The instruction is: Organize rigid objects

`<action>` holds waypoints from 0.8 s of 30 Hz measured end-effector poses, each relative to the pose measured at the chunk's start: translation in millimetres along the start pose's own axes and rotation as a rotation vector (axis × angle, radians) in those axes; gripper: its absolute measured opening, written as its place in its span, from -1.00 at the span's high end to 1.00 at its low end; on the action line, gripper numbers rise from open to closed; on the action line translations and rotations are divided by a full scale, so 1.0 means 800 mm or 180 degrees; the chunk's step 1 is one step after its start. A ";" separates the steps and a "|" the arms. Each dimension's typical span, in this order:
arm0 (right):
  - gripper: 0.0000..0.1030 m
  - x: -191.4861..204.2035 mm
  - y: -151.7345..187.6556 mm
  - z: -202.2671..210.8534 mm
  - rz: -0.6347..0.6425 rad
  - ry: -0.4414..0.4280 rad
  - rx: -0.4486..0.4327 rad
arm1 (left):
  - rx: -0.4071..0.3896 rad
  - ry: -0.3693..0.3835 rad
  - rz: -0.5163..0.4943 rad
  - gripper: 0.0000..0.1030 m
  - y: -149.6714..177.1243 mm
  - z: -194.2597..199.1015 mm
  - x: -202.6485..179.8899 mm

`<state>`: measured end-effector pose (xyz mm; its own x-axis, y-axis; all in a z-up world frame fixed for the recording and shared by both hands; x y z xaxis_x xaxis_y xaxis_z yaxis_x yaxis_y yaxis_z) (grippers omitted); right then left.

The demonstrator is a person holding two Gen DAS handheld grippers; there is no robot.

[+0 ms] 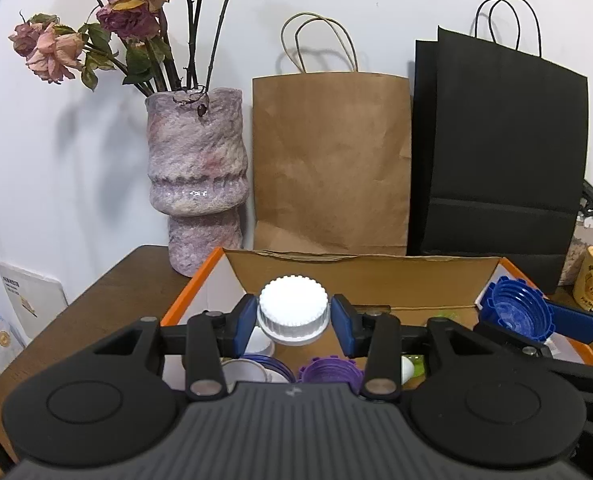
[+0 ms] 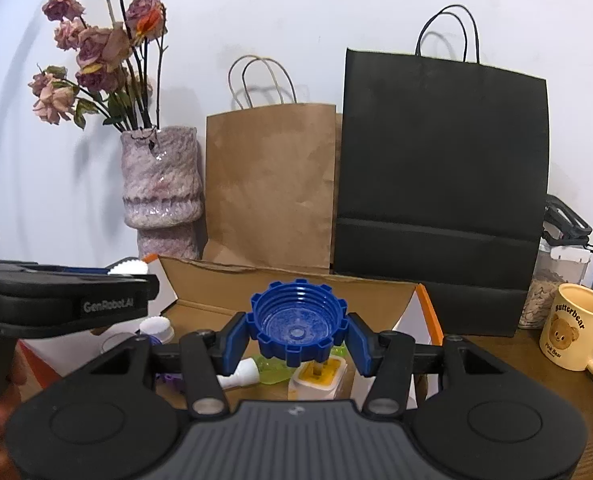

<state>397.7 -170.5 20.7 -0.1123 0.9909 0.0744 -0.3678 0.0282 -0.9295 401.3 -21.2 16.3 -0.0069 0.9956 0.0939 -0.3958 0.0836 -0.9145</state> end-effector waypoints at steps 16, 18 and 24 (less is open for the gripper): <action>-1.00 -0.012 0.002 -0.001 -0.0145 0.0190 -0.0071 | -0.0094 -0.0166 -0.0029 -1.00 0.000 0.002 0.003; -1.00 -0.012 0.002 -0.001 -0.0148 0.0194 -0.0071 | -0.0092 -0.0168 -0.0032 -1.00 0.000 0.002 0.003; -1.00 -0.013 0.002 0.002 -0.0163 0.0208 -0.0095 | -0.0102 -0.0170 -0.0003 -1.00 0.000 0.004 0.005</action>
Point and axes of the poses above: each gripper's, at about its wrist camera, not at the fingertips, and z roughly against the way its jaws point, x to its left, y to its underside, the point moved 1 cm from there along -z, roughly the way its jaws point, and after that the axes turned 6 degrees about -z, right-handed, at the moved point
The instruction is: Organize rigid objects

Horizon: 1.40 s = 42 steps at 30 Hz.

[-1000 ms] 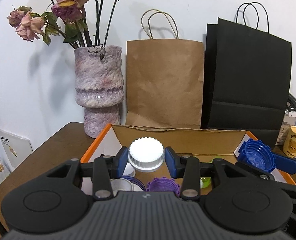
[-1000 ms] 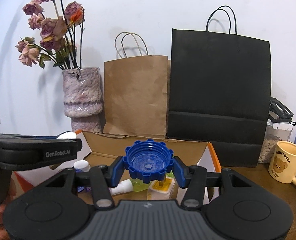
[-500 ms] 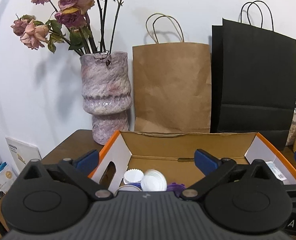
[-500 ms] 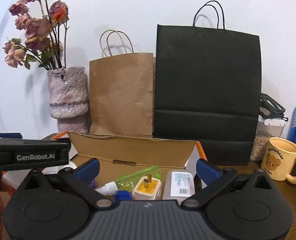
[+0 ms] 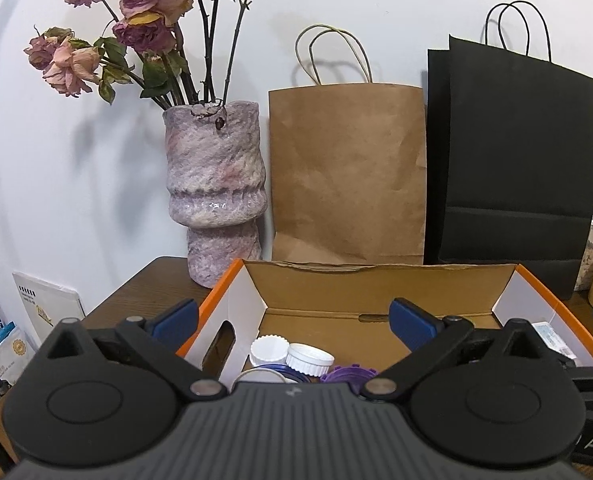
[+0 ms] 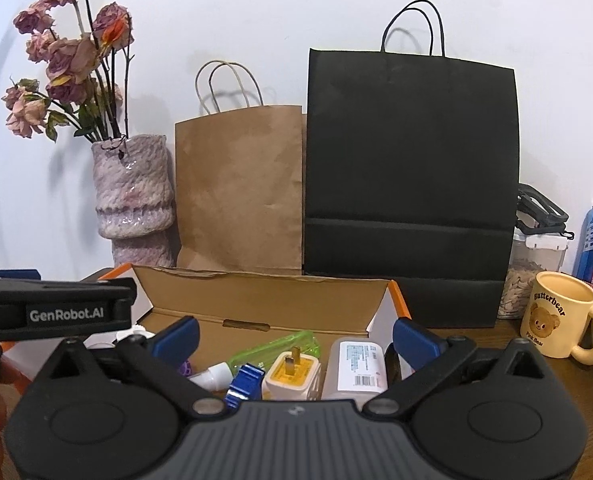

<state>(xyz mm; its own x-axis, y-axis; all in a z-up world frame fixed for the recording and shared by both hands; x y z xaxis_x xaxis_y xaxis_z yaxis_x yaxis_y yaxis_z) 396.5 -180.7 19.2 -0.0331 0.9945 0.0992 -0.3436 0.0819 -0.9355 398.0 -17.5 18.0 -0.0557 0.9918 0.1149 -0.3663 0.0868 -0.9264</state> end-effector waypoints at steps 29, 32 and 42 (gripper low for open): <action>-1.00 -0.008 0.002 0.122 -0.0054 -0.0015 -0.0192 | -0.0058 0.0056 0.0043 -1.00 0.015 0.115 0.024; -1.00 -0.009 0.001 0.146 -0.0086 -0.0027 -0.0217 | -0.0099 0.0073 0.0025 -1.00 0.018 0.140 0.026; -1.00 -0.001 0.015 0.241 -0.0069 -0.0044 -0.0289 | -0.0191 0.0130 -0.0023 -1.00 0.040 0.240 0.041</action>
Point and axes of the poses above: each gripper's, at about its wrist camera, not at the fingertips, and z roughly against the way its jaws point, x to its left, y to its underside, the point moved 1 cm from there along -z, roughly the way its jaws point, and after that the axes turned 6 degrees about -z, right-handed, at the moved point
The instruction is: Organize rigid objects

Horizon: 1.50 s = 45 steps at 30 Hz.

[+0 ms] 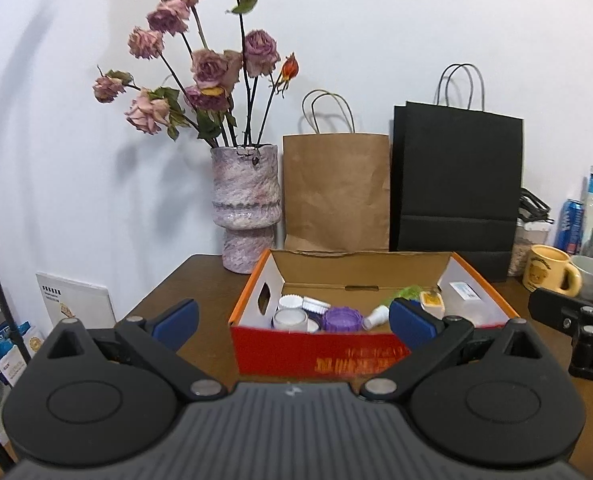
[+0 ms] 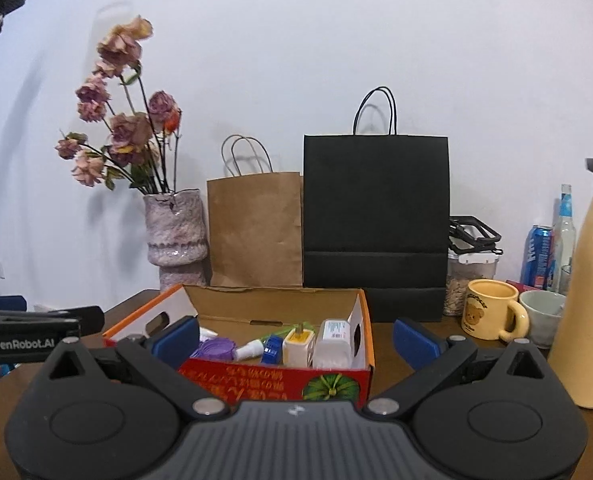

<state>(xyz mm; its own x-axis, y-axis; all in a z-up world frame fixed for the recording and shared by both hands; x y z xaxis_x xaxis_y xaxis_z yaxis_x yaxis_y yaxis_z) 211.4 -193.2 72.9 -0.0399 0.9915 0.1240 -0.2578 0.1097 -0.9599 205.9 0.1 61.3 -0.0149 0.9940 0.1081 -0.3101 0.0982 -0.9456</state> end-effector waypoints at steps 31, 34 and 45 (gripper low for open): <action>-1.00 0.017 0.056 0.141 0.0109 -0.0082 0.0055 | 0.0046 0.0033 -0.0011 -1.00 0.065 0.137 0.021; -1.00 0.017 0.056 0.141 0.0110 -0.0085 0.0055 | 0.0046 0.0038 -0.0010 -1.00 0.065 0.138 0.021; -1.00 0.016 0.056 0.141 0.0109 -0.0086 0.0056 | 0.0044 0.0032 -0.0013 -1.00 0.065 0.138 0.020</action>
Point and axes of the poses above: each gripper's, at about its wrist camera, not at the fingertips, and z roughly against the way its jaws point, x to its left, y to its underside, the point moved 1 cm from there along -z, roughly the way its jaws point, and after that the axes turned 6 degrees about -z, right-handed, at the moved point
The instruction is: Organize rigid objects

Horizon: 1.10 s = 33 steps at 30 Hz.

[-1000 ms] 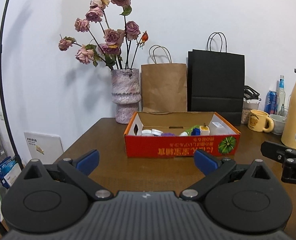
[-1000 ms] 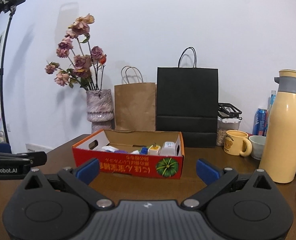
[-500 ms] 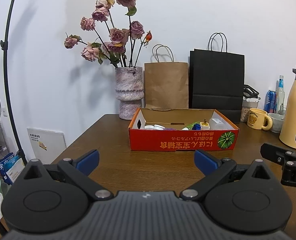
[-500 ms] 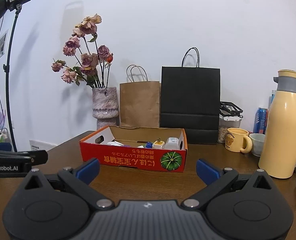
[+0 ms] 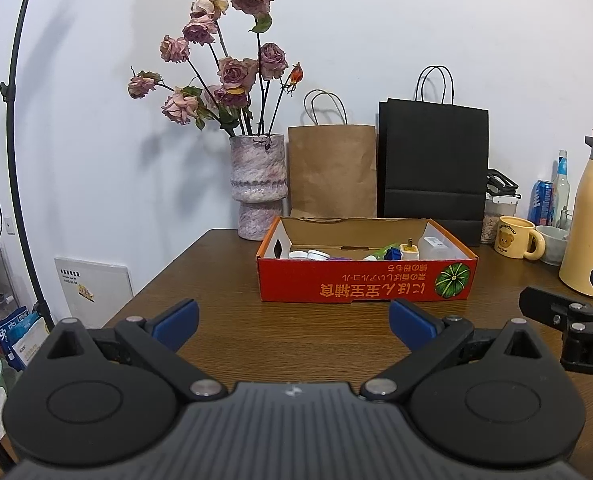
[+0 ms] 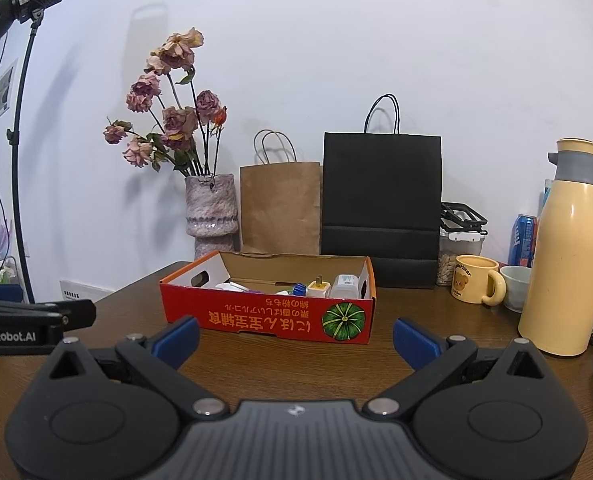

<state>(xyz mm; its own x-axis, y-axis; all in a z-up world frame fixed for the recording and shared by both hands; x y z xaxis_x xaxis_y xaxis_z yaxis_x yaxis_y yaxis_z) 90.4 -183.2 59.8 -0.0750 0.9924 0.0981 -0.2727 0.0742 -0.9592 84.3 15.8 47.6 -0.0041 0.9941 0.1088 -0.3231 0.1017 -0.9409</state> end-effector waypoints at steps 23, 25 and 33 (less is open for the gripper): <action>-1.00 0.000 0.000 0.000 -0.0003 0.0000 0.0005 | 0.0000 0.0000 -0.0007 -1.00 0.000 0.000 0.000; -1.00 0.000 0.000 0.000 -0.0004 0.0002 0.0006 | 0.0002 0.0002 -0.0004 -1.00 0.000 -0.001 -0.001; -1.00 0.000 0.000 0.000 -0.0004 0.0003 0.0007 | 0.0005 0.0023 -0.0008 -1.00 0.001 0.000 -0.001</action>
<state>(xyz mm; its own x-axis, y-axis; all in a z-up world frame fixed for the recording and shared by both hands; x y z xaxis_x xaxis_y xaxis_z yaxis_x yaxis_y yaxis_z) 90.6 -183.1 59.7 -0.0737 0.9923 0.0992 -0.2750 0.0754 -0.9585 84.2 15.1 46.6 0.0035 0.9940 0.1090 -0.3246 0.1043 -0.9401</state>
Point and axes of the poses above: each gripper's, at about its wrist camera, not at the fingertips, and z roughly against the way its jaws point, x to its left, y to its underside, the point moved 1 cm from there along -z, roughly the way its jaws point, and after that the axes turned 6 degrees about -z, right-handed, at the moved point
